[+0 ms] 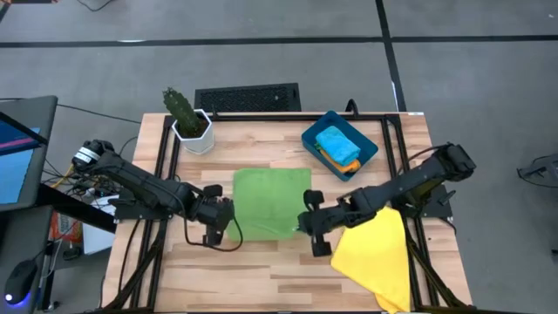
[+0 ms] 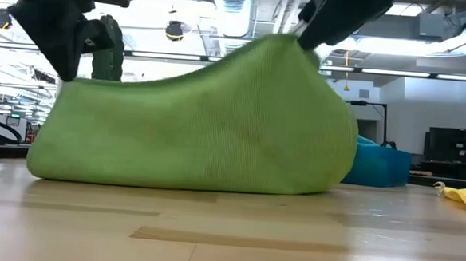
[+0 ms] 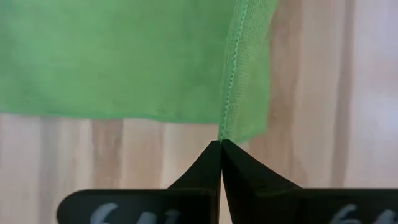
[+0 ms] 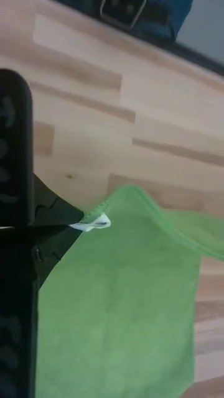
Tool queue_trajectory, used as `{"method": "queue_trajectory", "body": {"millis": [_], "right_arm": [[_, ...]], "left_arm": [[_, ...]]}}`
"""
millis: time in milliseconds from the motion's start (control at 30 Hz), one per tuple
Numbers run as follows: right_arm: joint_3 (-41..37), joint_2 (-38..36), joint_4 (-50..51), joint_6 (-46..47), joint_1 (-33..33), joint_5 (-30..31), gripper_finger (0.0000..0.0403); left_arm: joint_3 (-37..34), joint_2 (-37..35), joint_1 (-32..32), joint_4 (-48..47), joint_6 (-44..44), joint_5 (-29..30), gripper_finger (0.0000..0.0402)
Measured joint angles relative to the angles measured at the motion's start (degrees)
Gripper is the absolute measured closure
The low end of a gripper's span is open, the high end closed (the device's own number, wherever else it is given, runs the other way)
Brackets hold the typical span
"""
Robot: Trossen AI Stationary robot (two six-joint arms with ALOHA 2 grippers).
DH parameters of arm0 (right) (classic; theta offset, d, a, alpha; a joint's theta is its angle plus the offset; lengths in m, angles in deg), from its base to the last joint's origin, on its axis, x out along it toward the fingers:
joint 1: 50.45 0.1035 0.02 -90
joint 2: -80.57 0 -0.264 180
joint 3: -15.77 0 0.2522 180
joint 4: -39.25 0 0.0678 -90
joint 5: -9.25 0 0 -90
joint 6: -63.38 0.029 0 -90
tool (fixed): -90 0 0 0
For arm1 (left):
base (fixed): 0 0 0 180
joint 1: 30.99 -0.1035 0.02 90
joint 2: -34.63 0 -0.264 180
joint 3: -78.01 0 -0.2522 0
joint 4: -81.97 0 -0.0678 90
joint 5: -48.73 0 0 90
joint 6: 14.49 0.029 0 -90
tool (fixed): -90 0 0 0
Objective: Fold microfiber towels
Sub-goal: Fold the green microfiber towel
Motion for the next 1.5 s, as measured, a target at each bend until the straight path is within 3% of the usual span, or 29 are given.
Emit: {"method": "queue_trajectory", "body": {"millis": [300,367,667,800,1067,1500], "right_arm": [[0.14,-2.2,8.45,-3.34,-11.9,1.07,0.0395],[-0.09,-1.78,11.6,-3.65,-14.82,1.08,0.0395],[-3.5,3.41,8.51,-9.19,-22.83,-0.64,0.0395],[-5.18,3.77,7.3,-9.8,-24.85,-0.62,0.0395],[-5.4,3.68,6.2,-11.45,-26.62,-0.58,0.0392],[-5.92,3.68,2.89,-10.85,-30.45,-0.58,0.0364]], "left_arm": [[0.0,0.0,-5.5,-0.32,13.09,18.07,0.0401],[0.0,0.0,-7.82,-0.57,14.87,18.26,0.0401],[-0.02,0.0,-17.17,0.24,22.1,18.15,0.0401],[-0.26,-0.02,-19.82,0.7,23.32,15.45,0.0401],[-3.9,-0.02,-21.96,7.73,26.14,13.73,0.0401],[-4.63,-0.02,-22.74,8.41,26.32,15.9,0.0401]]}}
